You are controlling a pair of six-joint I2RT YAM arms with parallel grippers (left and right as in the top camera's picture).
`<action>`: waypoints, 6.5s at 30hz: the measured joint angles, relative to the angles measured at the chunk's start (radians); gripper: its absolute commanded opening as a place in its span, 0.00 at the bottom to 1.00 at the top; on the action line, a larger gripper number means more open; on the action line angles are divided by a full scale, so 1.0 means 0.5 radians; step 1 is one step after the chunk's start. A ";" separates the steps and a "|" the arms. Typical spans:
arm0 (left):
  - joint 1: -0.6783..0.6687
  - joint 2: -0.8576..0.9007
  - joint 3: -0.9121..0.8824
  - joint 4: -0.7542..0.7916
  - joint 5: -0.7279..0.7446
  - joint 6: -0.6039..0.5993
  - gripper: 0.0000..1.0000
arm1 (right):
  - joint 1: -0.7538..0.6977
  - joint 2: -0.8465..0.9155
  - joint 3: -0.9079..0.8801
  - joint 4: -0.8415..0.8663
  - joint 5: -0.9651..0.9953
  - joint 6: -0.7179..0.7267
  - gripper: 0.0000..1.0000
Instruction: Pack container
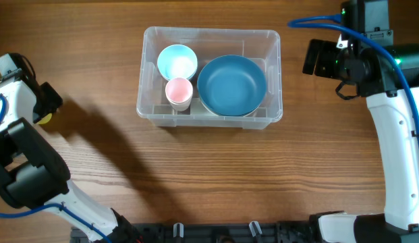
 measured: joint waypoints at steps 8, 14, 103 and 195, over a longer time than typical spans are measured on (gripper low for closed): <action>0.000 -0.037 0.000 0.012 0.007 0.002 0.04 | 0.000 0.000 0.001 0.000 0.000 0.000 1.00; -0.095 -0.465 0.000 0.021 0.163 0.002 0.04 | 0.000 0.000 0.000 0.000 0.000 0.000 1.00; -0.883 -0.877 0.000 -0.336 -0.198 -0.291 1.00 | 0.000 0.000 0.000 0.001 0.000 0.000 1.00; -0.883 -0.877 0.000 -0.336 -0.198 -0.291 1.00 | -0.180 -3.015 -3.546 2.542 -0.436 -0.354 1.00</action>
